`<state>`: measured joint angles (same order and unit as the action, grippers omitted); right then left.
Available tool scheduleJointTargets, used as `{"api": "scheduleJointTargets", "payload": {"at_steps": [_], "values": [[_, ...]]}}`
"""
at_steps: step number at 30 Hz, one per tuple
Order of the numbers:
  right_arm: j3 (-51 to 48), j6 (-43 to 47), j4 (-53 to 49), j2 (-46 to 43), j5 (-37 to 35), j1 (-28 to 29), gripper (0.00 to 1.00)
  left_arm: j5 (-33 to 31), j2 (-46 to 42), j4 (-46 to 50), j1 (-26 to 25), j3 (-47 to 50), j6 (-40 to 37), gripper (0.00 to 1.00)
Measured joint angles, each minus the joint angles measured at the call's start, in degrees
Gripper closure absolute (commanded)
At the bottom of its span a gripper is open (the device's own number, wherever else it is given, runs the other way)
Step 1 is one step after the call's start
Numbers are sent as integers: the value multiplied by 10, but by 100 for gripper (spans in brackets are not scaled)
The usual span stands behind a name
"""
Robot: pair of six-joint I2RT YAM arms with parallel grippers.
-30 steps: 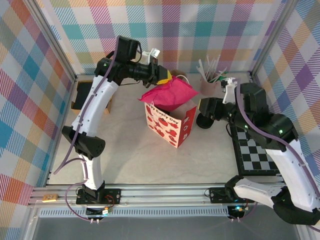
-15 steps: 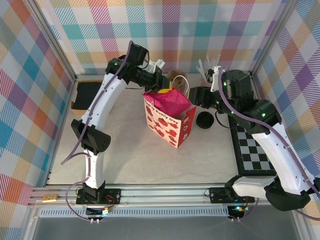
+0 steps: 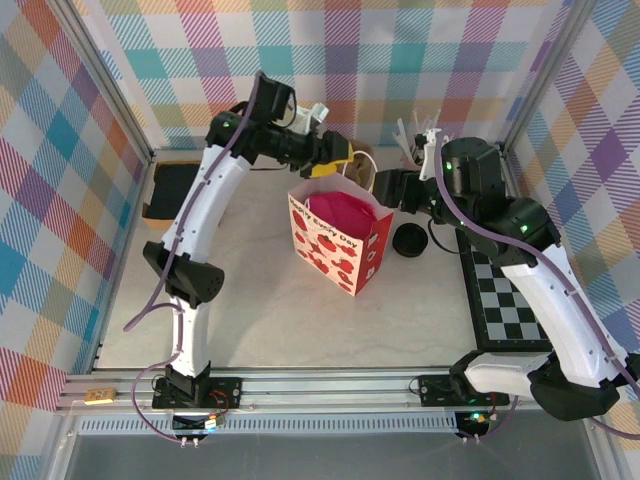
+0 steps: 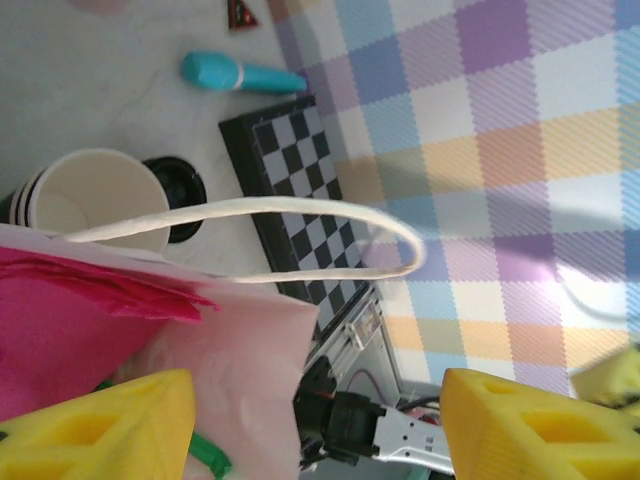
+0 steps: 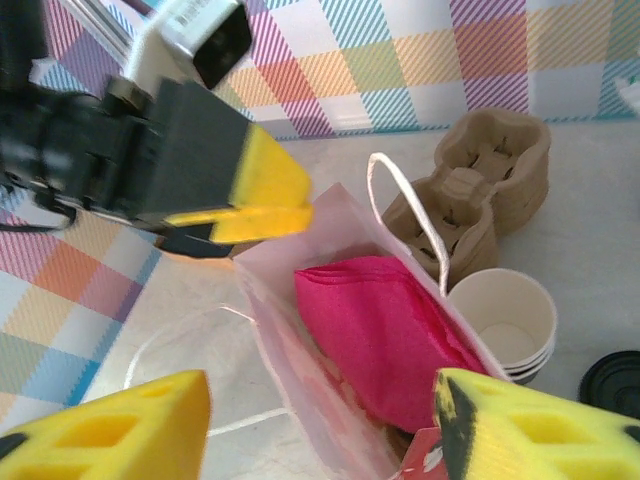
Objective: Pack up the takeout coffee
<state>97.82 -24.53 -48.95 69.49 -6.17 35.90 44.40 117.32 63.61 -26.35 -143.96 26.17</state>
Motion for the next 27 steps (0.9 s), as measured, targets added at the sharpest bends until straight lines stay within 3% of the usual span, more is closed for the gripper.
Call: {"api": "scheduleJointTargets", "payload": {"at_steps": [7,11,14,16,18,20,24,27], "values": [[0,-7,-26,1,-23,-12,14,-54,-191,-132,88,202,52,31],[0,-17,-56,2,-41,-45,0,-171,-334,-190,149,369,40,27],[-30,-16,-64,-12,-74,-79,0,-280,-435,-216,154,491,5,25],[-81,-10,-63,-37,-102,-105,1,-350,-499,-242,153,581,-25,13],[-162,3,-42,-75,-127,-128,1,-415,-548,-264,153,665,-51,10],[-262,25,-12,-121,-150,-146,0,-478,-588,-282,153,748,-73,1],[-468,75,94,-194,-180,-158,1,-586,-641,-321,152,893,-108,0],[-566,104,172,-203,-200,-161,1,-635,-661,-354,150,974,-128,0]]}}
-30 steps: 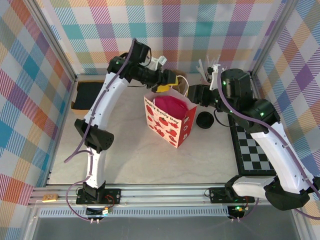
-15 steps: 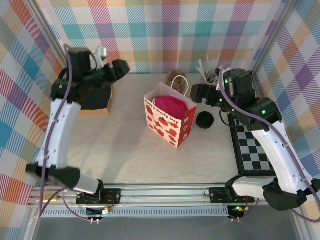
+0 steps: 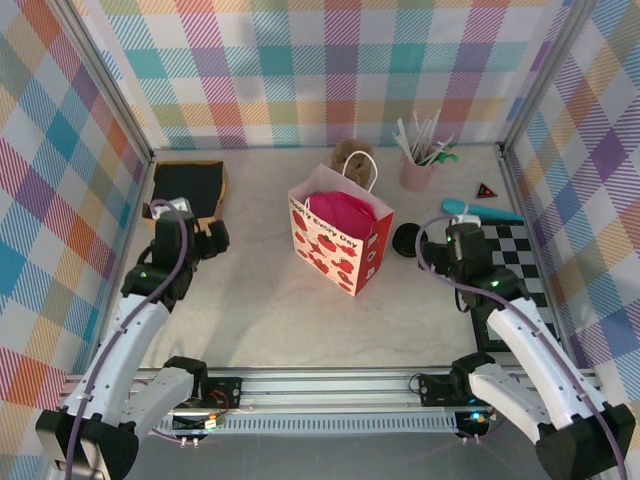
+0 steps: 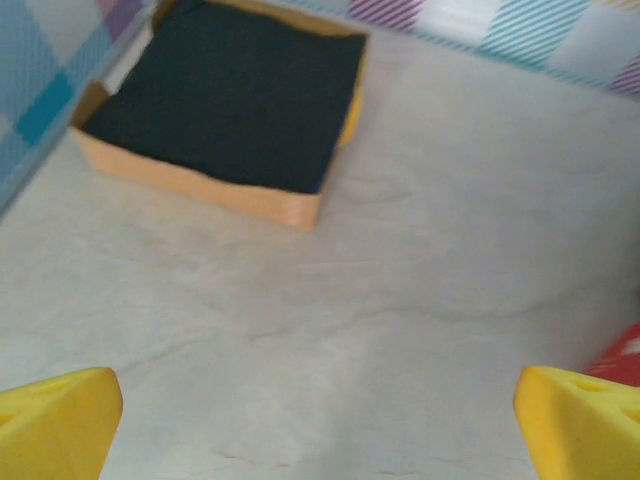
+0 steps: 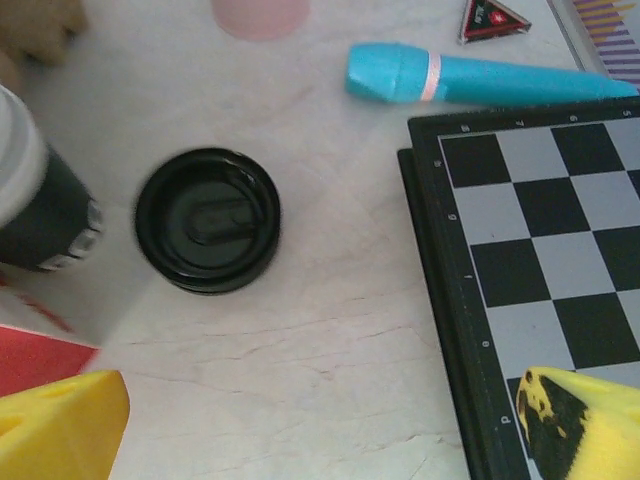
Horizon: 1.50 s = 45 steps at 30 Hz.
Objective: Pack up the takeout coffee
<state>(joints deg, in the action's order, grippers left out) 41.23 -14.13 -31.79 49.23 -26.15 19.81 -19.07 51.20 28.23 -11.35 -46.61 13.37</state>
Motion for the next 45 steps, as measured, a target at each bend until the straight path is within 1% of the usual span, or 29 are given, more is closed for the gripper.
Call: {"api": "scheduleJointTargets", "payload": {"at_steps": [4,7,13,18,22,26,29,31,39,43,45], "values": [[-83,31,118,15,-9,0,1,-42,-9,-59,-5,79,-18,0],[-137,53,210,20,-10,-2,1,-54,-10,-127,-5,129,-28,0],[-209,87,330,21,-14,-4,1,-79,3,-236,-6,195,-32,0],[-267,87,357,-24,-16,-4,1,-92,1,-300,-6,250,-37,0],[-289,91,368,-71,-20,-4,0,-103,-5,-349,-6,295,-38,0],[-291,102,397,-67,-21,-4,1,-111,-3,-388,-6,326,-38,0],[-291,116,433,-28,-19,-4,1,-111,16,-430,-6,331,-42,0],[-291,125,462,8,-14,-7,1,-113,46,-468,-6,331,-47,0],[-285,149,600,151,31,-39,0,-110,207,-628,-6,323,-71,0],[-265,163,666,215,48,-69,0,-110,247,-672,-6,302,-94,0],[-249,171,695,247,57,-79,0,-108,257,-717,2,303,-103,0]]}}
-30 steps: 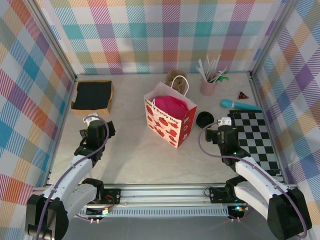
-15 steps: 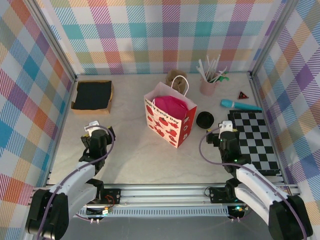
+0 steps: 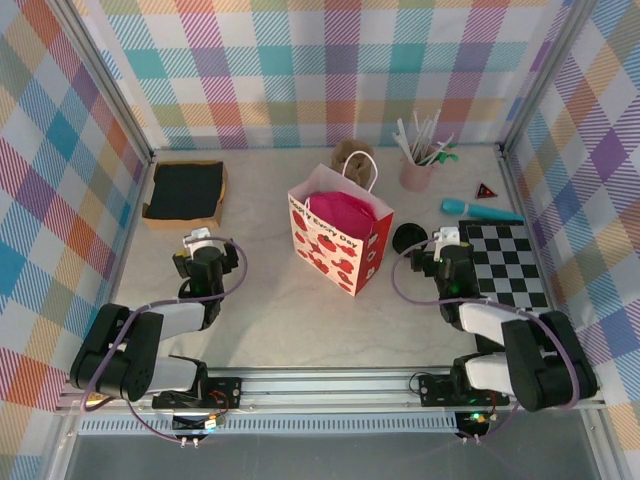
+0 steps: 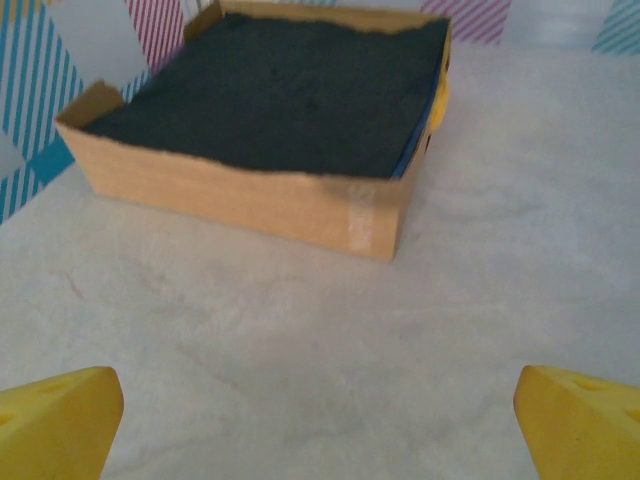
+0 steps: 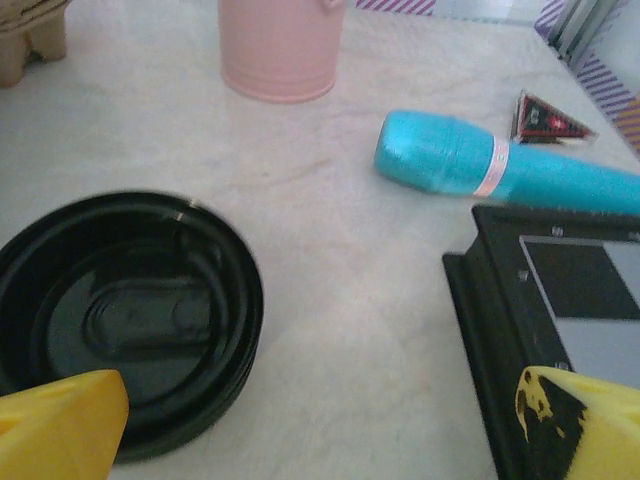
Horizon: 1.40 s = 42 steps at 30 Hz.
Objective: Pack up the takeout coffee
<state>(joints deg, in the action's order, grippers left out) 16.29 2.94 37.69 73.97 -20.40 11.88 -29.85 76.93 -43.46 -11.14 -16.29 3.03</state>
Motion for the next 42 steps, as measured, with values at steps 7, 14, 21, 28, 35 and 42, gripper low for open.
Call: {"api": "scheduleJointTargets", "payload": {"at_steps": [7,14,21,28,35,42], "values": [[45,10,67,92,29,-21,1,18,76,-101,20,6,-16,0],[-50,8,247,109,17,-21,1,65,106,-199,16,34,-47,0],[-65,27,312,169,63,-23,0,73,158,-226,-7,20,-78,0],[60,-22,186,150,77,-82,0,95,150,-122,40,-61,-49,0],[64,-44,129,146,82,-96,1,111,148,-86,48,-61,-37,0],[63,-51,118,146,86,-96,0,114,148,-76,49,-61,-35,0]]}}
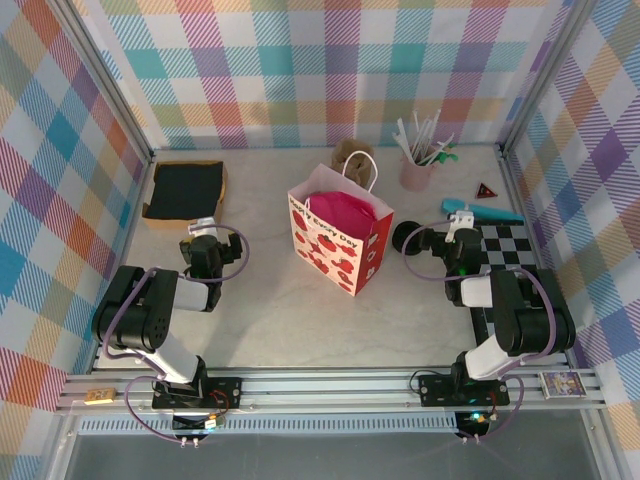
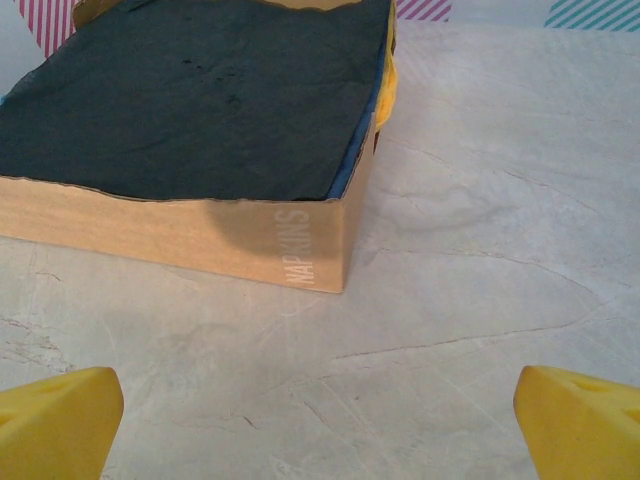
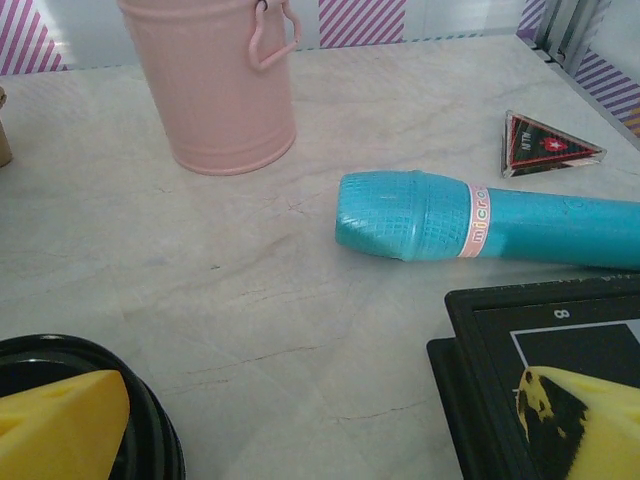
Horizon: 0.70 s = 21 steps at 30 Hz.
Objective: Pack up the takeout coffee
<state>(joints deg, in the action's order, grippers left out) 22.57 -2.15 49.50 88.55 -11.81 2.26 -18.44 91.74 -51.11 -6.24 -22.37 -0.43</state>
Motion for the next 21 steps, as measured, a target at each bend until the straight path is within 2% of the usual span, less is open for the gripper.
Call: {"api": "scheduleJointTargets", "payload": {"at_steps": [21], "values": [[0,0,-5,0,2,0,0,0,0,0,0,0,0,0]]}}
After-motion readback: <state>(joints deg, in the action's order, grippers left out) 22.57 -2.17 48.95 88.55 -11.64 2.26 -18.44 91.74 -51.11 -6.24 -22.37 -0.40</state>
